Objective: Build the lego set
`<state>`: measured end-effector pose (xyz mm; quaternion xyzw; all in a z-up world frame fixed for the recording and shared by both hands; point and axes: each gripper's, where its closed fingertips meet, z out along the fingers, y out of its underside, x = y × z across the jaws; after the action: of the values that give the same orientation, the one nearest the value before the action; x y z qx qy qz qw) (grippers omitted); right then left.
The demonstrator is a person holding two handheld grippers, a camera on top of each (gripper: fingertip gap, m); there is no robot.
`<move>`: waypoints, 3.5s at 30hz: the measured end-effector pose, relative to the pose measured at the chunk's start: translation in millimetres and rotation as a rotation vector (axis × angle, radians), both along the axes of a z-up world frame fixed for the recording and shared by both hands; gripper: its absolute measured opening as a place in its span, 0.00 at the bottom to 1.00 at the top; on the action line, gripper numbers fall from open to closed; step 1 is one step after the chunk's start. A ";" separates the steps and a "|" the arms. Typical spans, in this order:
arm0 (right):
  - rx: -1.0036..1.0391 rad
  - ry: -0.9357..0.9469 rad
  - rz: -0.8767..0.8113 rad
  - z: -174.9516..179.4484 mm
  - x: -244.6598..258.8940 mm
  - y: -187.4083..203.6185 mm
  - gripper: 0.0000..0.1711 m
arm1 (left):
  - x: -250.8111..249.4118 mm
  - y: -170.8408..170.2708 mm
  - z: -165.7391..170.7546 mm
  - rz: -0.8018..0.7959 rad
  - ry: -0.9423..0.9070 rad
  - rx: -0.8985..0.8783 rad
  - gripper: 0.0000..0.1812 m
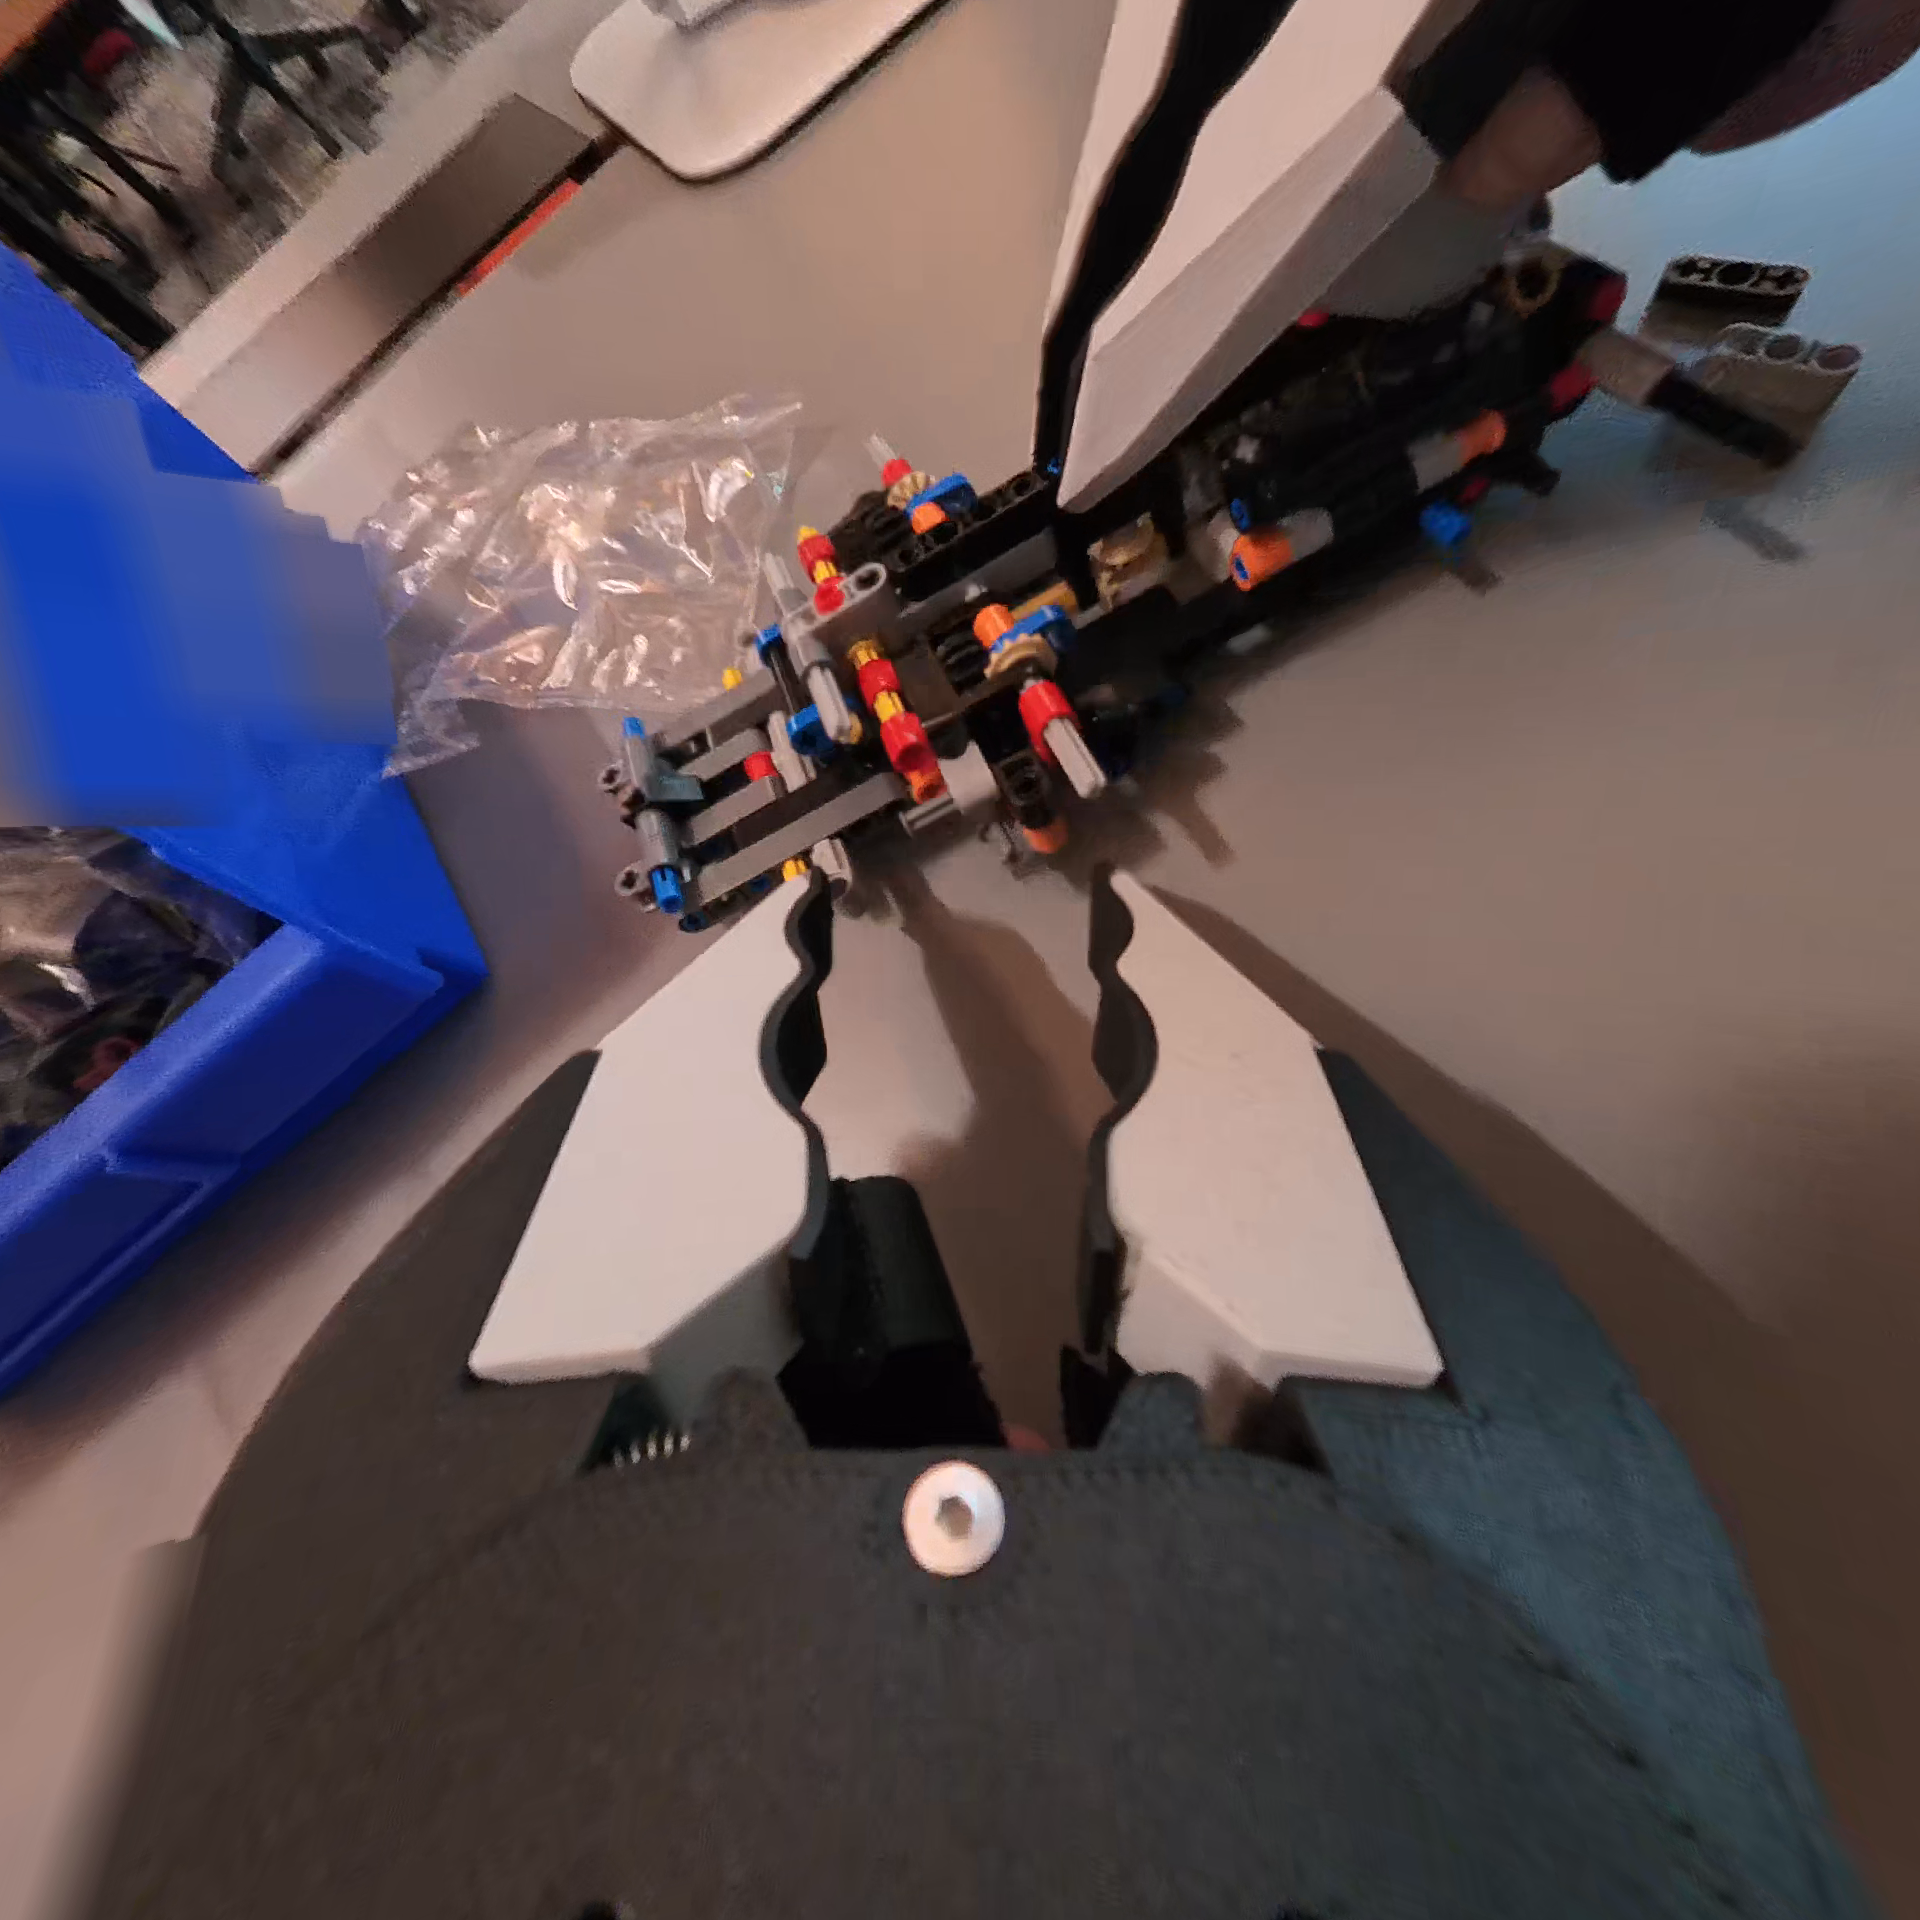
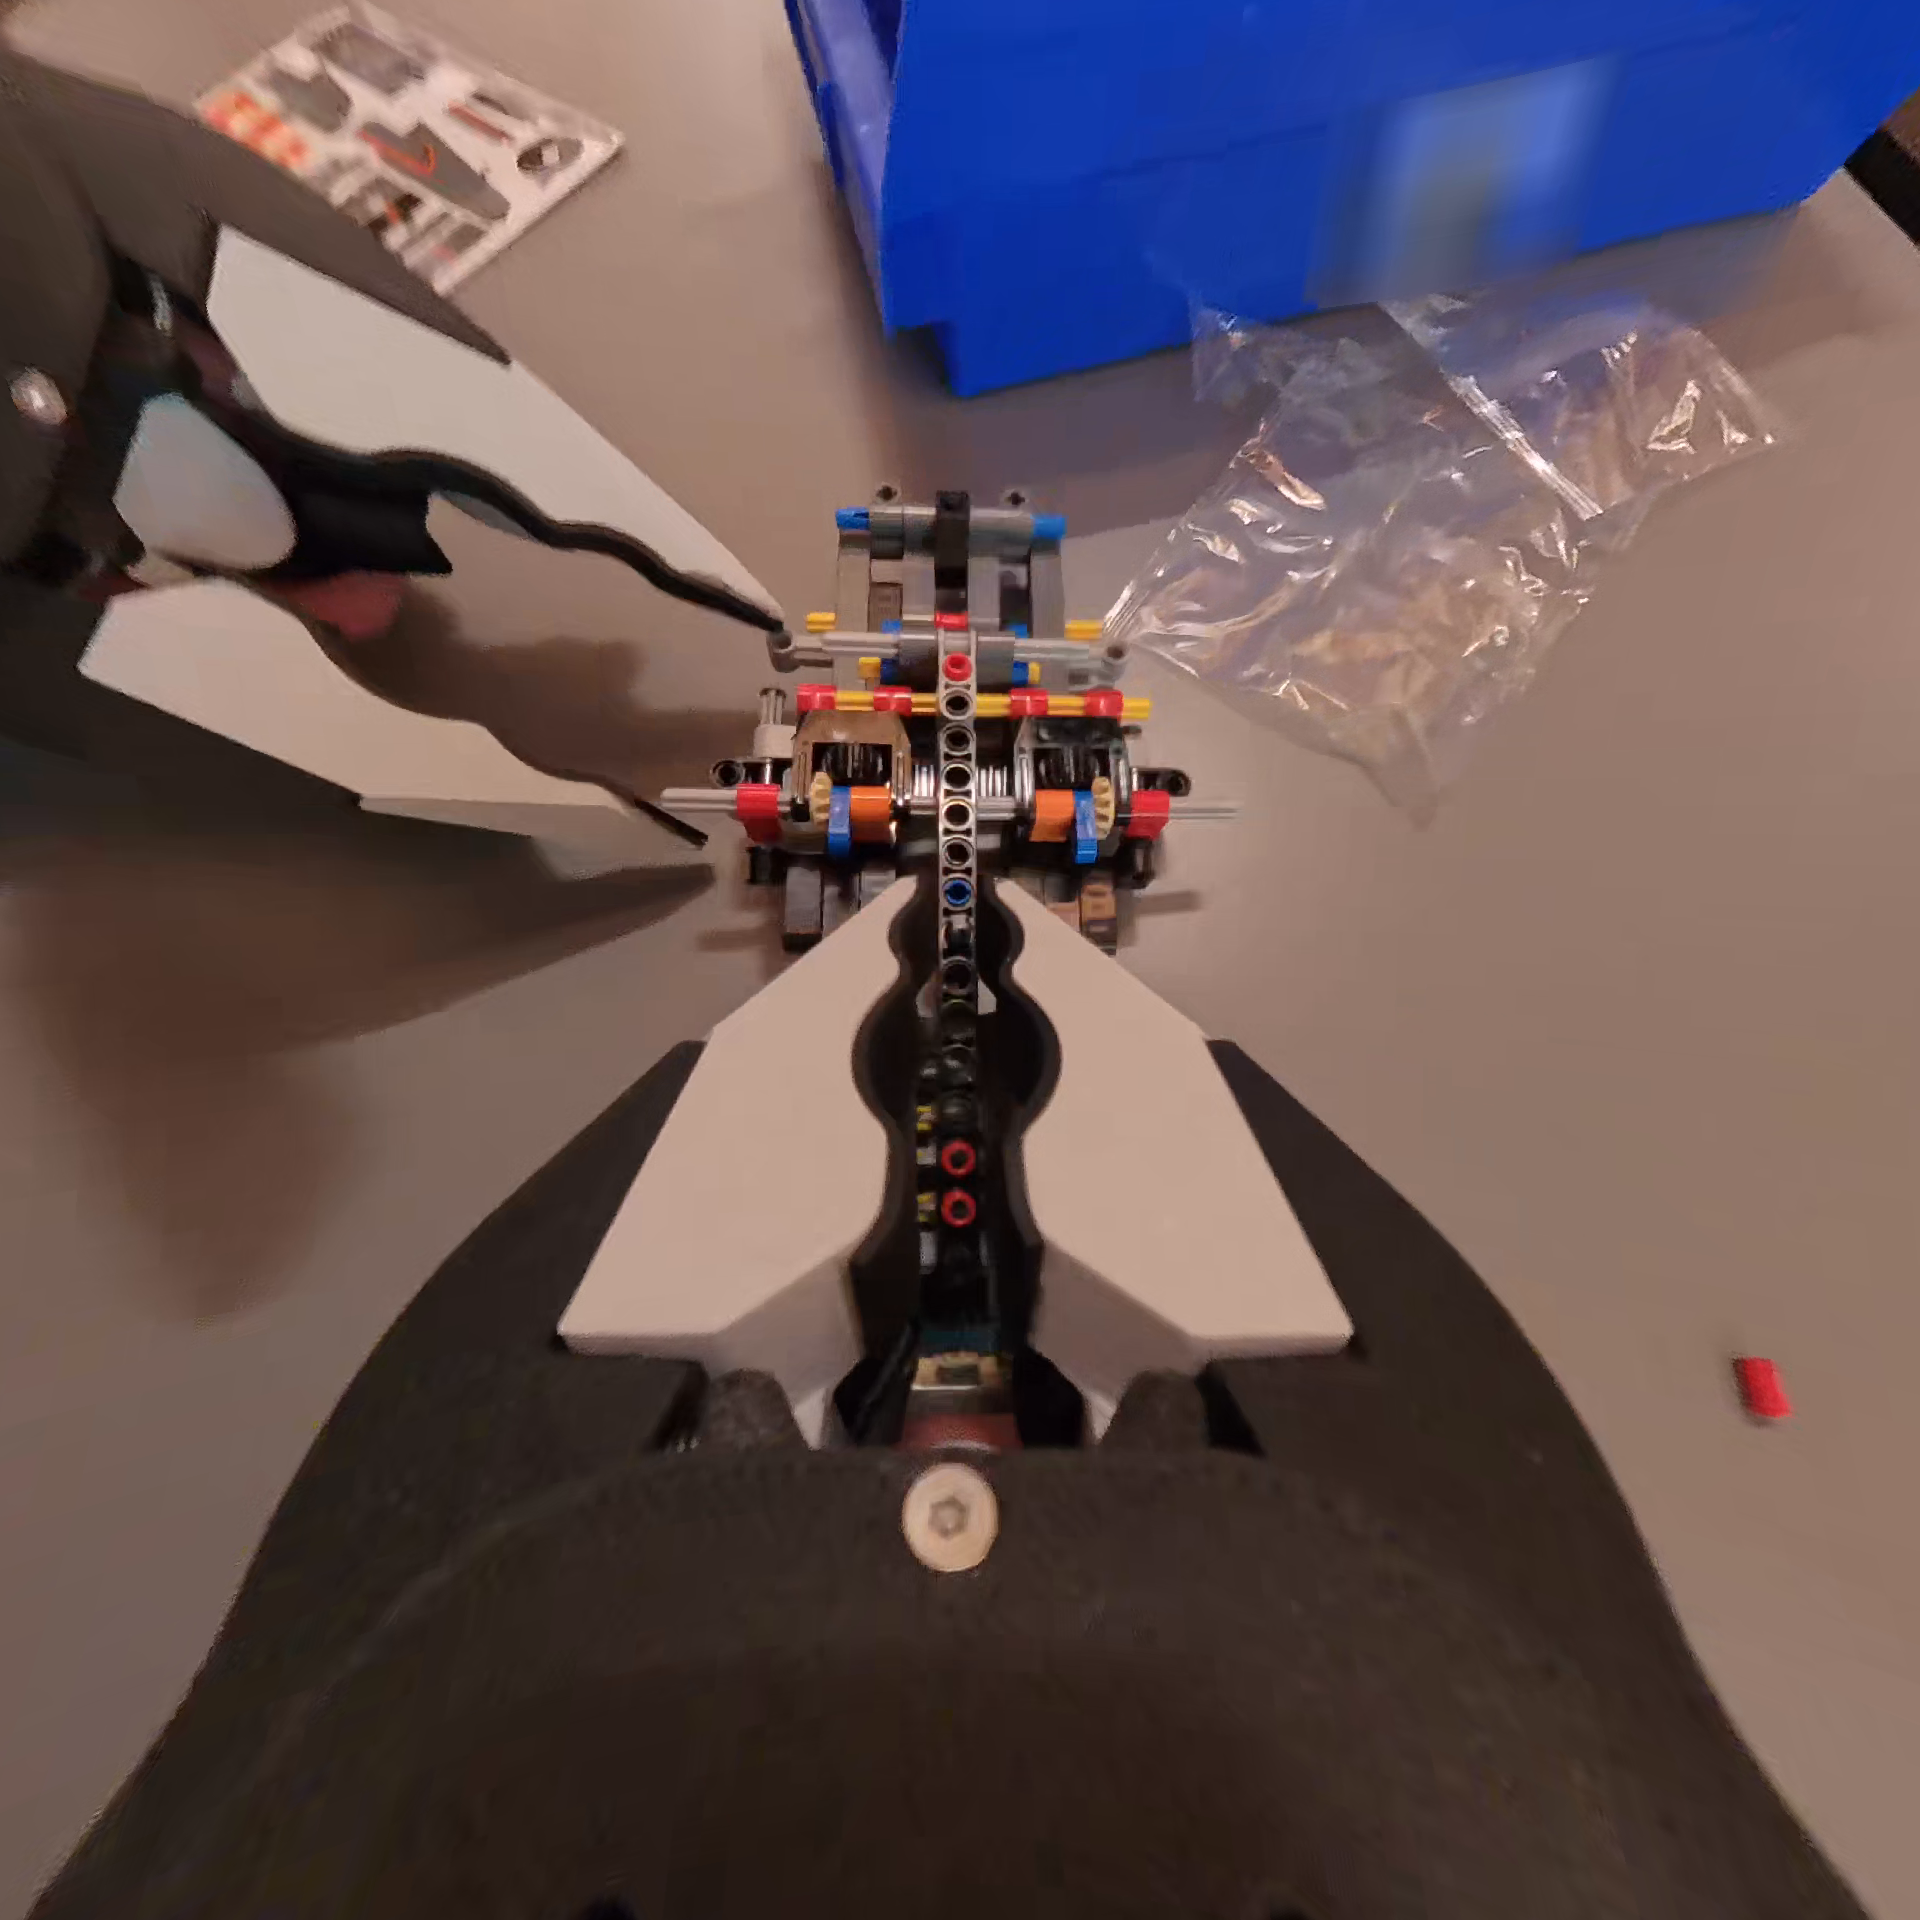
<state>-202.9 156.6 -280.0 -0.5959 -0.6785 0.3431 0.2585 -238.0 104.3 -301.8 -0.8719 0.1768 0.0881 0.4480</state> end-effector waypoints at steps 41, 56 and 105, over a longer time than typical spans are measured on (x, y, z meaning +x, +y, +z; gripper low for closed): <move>-0.142 0.072 -0.078 7.8 2.4 7.6 0.02 | 5.0 22.5 30.5 -0.009 -0.174 0.150 0.14; -0.088 0.064 -0.077 5.0 2.6 9.4 0.03 | 6.7 22.7 25.4 -0.013 -0.163 0.119 0.11; 0.177 -0.154 0.072 -23.0 -12.5 -46.1 0.00 | -2.0 3.8 -6.1 -0.242 -0.332 -0.171 0.12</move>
<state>-215.4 110.5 -303.0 -0.5705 -0.7450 0.2441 0.2449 -240.0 108.1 -307.9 -0.8816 0.2109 -0.1262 0.4029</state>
